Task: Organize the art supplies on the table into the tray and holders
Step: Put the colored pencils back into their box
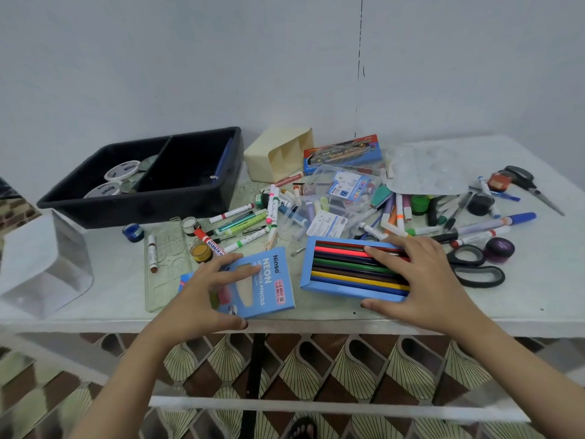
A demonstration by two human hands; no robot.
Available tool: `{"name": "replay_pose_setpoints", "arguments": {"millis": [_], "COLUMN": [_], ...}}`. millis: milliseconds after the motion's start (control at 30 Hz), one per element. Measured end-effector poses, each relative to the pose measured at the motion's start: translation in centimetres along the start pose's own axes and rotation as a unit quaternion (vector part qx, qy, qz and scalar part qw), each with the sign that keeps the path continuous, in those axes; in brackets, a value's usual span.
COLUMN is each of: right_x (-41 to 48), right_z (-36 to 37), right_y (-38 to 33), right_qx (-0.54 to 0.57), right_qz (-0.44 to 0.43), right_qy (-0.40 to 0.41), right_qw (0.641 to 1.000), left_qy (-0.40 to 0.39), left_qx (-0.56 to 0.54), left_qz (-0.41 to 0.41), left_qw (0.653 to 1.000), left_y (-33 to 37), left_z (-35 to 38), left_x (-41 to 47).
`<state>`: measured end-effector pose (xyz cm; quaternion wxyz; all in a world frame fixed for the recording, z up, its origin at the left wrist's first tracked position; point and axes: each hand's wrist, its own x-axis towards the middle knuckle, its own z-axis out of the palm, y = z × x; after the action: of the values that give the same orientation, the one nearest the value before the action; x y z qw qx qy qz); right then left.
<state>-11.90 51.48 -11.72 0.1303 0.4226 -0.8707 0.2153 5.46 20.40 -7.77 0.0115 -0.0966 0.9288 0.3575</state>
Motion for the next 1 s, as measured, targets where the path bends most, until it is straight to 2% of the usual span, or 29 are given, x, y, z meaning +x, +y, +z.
{"name": "replay_pose_setpoints", "arguments": {"millis": [333, 500, 900, 1000], "right_x": [-0.3, -0.5, -1.7, -1.6], "right_z": [-0.3, -0.7, -1.1, -1.1], "right_y": [-0.1, 0.5, 2.7, 2.7], "right_qx": [0.002, 0.016, 0.087, 0.059], "right_qz": [-0.022, -0.058, -0.056, -0.077], "right_qy": [-0.007, -0.033, -0.091, -0.100], "right_qw": [1.000, 0.998, 0.990, 0.990], "left_qy": [-0.022, -0.038, -0.066, -0.075], "left_qx": [0.026, 0.036, 0.037, 0.057], "left_qz": [0.024, 0.027, 0.021, 0.027], "left_qw": [0.999, 0.998, 0.997, 0.995], "left_y": [1.0, 1.1, 1.9, 2.2], "left_z": [0.9, 1.3, 2.6, 3.1], "left_x": [1.1, 1.5, 1.8, 2.2]}}
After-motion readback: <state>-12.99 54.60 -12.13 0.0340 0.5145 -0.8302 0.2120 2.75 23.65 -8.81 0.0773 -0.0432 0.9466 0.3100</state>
